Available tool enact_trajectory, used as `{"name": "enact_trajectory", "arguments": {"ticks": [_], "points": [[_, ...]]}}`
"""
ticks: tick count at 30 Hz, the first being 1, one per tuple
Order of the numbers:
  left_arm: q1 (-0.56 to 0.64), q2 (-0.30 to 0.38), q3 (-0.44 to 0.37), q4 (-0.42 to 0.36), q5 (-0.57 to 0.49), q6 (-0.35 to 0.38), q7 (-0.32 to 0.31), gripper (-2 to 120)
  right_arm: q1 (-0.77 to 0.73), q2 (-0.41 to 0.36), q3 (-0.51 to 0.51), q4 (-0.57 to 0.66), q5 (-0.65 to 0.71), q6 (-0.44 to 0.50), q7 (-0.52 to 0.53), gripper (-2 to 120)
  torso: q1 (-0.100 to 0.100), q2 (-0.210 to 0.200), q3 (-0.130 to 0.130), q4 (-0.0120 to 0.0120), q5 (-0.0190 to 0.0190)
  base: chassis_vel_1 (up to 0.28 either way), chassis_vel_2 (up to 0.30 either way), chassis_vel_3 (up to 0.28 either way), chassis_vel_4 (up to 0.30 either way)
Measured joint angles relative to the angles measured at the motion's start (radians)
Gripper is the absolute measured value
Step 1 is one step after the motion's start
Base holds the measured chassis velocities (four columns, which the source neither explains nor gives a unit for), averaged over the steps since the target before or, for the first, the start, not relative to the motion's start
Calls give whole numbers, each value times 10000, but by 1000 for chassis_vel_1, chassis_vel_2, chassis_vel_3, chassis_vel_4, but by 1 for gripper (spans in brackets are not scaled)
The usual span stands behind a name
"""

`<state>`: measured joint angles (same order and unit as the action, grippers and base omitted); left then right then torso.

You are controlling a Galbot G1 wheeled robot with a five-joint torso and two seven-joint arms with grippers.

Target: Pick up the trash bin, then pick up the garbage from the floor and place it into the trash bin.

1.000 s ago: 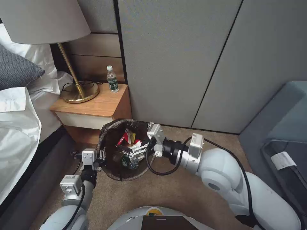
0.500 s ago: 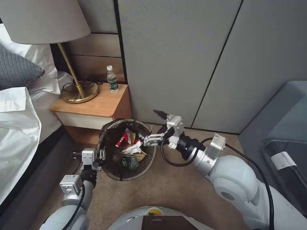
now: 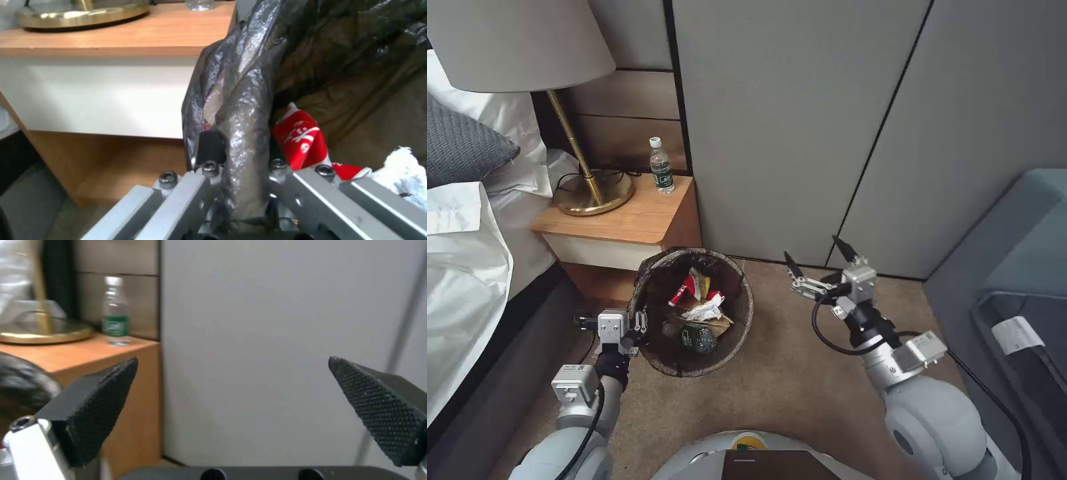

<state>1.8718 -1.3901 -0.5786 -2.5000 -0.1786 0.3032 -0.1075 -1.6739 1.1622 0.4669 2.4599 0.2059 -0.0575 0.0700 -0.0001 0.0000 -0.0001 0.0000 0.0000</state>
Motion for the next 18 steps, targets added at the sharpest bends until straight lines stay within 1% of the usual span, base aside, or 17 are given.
{"name": "enact_trajectory", "arguments": {"ticks": [1,2,5,6,10,12,14,18], "points": [[-13,13,0,0,-13,0,1,3,-228,220,91,-33,-292,215,42,100,0,0,0,1,-2,0,0,0,0],[-13,13,0,0,-13,0,1,3,-228,220,91,-33,-292,215,42,100,0,0,0,1,-2,0,0,0,0],[-60,91,-22,0,-90,11,0,3,-866,925,411,-193,-1150,1032,207,100,0,0,0,1,-1,0,0,0,0],[-60,91,-22,0,-90,11,0,3,-866,925,411,-193,-1150,1032,207,100,0,0,0,1,-1,0,0,0,0],[-129,138,-54,0,-191,112,2,3,-1506,1684,709,-211,-1556,1632,405,100,0,0,0,1,-2,0,0,0,0],[-132,139,-55,0,-197,162,4,3,-1599,1764,751,-210,-1594,1713,422,100,0,0,0,-1,-1,0,0,0,0],[-124,138,-33,0,-215,275,4,3,-1837,2004,936,-210,-1708,2026,459,100,0,0,0,-1,-2,0,0,0,0],[-82,141,-29,0,-282,321,3,3,-1977,2192,1118,-216,-1740,2224,461,100,0,0,0,0,-1,0,0,0,0]]}}
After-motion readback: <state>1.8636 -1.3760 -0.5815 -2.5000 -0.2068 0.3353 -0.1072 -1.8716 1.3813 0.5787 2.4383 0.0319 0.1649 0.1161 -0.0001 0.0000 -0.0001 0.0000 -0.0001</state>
